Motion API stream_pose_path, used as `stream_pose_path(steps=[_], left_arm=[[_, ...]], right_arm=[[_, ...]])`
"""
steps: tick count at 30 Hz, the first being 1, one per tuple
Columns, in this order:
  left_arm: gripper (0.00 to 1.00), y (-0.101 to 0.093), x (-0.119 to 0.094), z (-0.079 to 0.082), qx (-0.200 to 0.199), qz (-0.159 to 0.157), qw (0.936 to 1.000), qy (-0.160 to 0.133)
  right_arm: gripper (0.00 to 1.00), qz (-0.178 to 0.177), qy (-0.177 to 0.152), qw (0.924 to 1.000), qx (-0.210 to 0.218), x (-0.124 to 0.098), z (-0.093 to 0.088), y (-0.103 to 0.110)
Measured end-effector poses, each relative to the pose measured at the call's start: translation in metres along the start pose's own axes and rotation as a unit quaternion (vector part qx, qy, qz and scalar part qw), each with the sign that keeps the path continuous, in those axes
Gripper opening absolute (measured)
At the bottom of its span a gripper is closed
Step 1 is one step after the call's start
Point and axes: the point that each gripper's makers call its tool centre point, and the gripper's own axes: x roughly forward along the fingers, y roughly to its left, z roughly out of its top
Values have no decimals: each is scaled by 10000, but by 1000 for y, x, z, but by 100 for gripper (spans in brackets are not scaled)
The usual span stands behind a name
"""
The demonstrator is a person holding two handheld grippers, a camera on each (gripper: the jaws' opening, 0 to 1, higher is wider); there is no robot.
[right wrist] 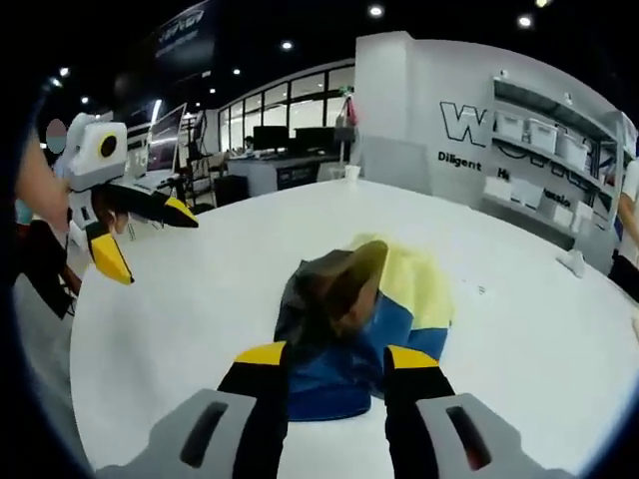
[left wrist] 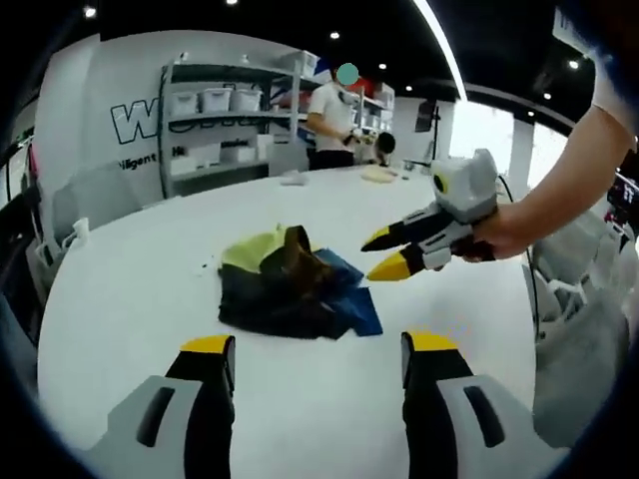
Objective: Fold the garment on the visible template until the final outline fits inside the template.
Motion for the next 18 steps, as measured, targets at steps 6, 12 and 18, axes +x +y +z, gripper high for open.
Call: stream_pose_path(steps=[6,12,18], left_arm=[[59,14,23,-5,291,-50,9994,178],[54,25,46,-7,333,-58,9990,286],[46,35,67,-2,477,-74,9983,316]], right_arm=[[26,-40,104,9999,-40,11,-5,-6],[19,-116,286,9995,-89,20,-15,-15],[17,-158,321,9993,-102,27,-17,-24]])
